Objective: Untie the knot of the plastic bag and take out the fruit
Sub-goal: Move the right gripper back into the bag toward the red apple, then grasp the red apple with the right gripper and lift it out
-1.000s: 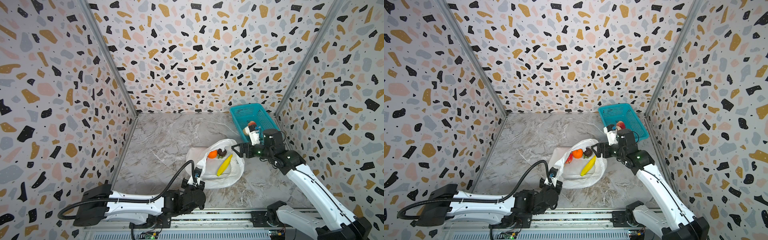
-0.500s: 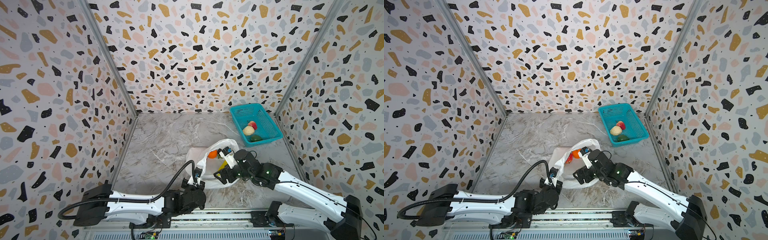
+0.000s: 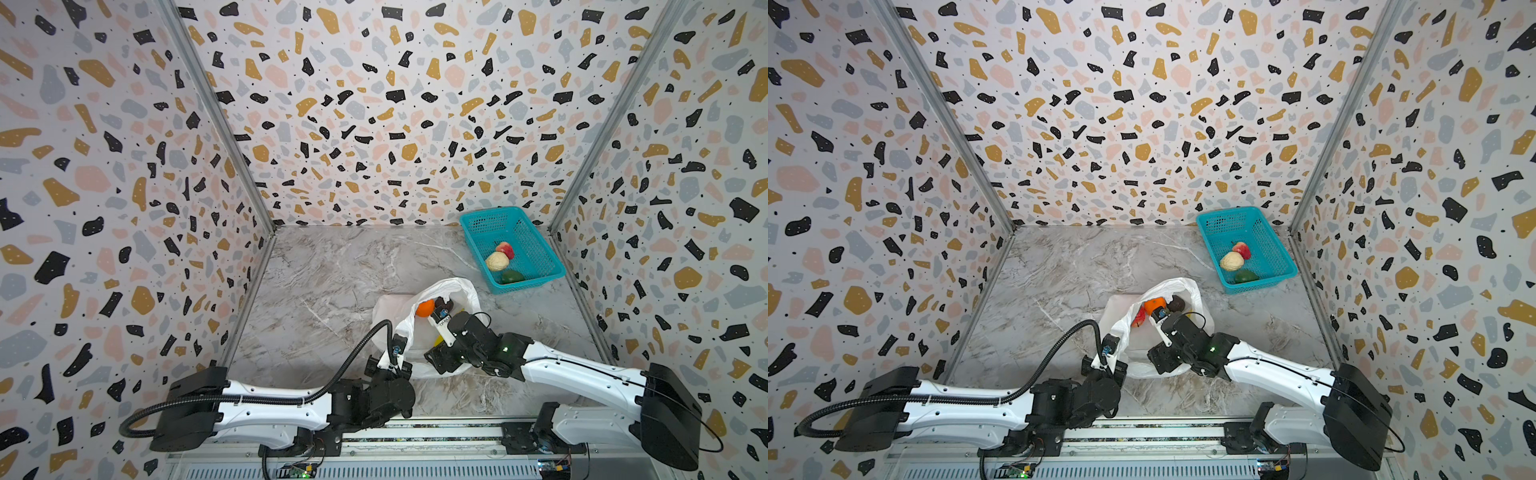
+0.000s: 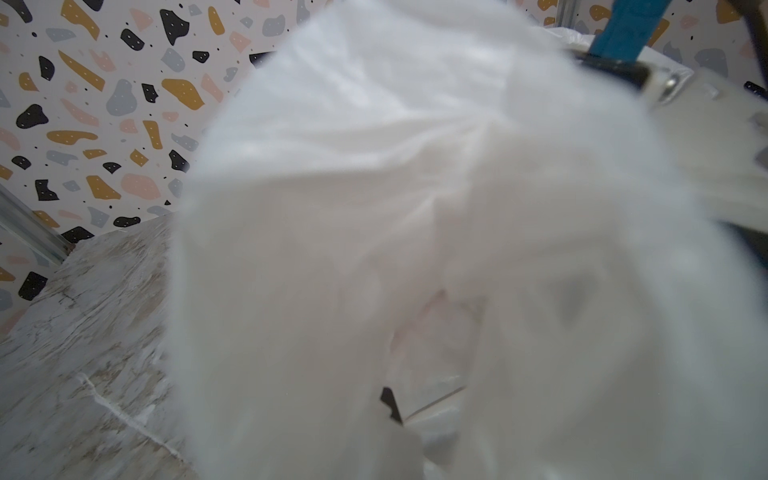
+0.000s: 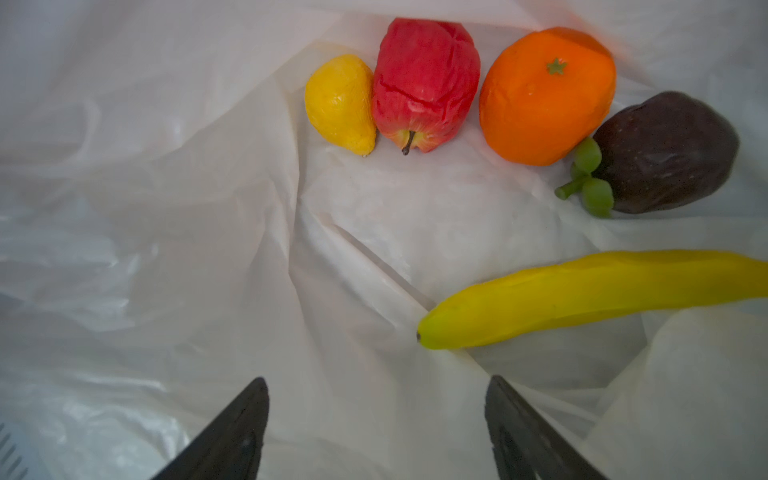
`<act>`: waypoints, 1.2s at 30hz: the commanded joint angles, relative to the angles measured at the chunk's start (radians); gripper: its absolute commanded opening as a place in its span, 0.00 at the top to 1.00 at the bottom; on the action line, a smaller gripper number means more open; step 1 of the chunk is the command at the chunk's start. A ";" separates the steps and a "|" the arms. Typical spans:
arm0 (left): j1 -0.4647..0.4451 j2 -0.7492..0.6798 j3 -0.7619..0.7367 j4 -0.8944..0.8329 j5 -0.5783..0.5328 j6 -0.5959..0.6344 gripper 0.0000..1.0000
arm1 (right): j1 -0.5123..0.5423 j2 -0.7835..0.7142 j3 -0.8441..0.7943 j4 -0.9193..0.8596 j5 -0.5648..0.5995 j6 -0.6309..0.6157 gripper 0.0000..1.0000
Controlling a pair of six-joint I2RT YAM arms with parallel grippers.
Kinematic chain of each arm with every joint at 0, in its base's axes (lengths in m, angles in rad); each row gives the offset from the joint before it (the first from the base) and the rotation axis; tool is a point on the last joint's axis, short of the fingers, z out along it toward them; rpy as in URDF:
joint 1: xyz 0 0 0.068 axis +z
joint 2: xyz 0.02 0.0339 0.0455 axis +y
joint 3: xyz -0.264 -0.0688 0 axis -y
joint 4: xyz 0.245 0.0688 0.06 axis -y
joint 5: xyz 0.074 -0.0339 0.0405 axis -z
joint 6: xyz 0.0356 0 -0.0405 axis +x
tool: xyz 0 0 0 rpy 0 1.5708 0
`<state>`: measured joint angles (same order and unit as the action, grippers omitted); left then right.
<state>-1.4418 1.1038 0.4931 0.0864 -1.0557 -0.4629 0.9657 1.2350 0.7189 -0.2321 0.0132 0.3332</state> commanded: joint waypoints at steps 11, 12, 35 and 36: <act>0.006 0.007 0.032 0.000 -0.006 -0.014 1.00 | -0.004 0.283 0.096 0.239 -0.042 0.064 0.26; 0.006 0.007 0.032 -0.005 -0.006 -0.019 1.00 | -0.006 0.298 0.105 0.257 -0.043 0.083 0.28; 0.006 -0.075 -0.010 -0.075 0.011 -0.045 1.00 | -0.081 0.552 0.200 0.610 0.010 0.446 0.12; 0.006 -0.080 -0.014 -0.076 0.013 -0.045 1.00 | -0.081 0.560 0.209 0.614 0.018 0.449 0.12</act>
<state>-1.4414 1.0431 0.4957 0.0162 -1.0374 -0.4942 0.8818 1.7874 0.8848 0.3466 -0.0044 0.7563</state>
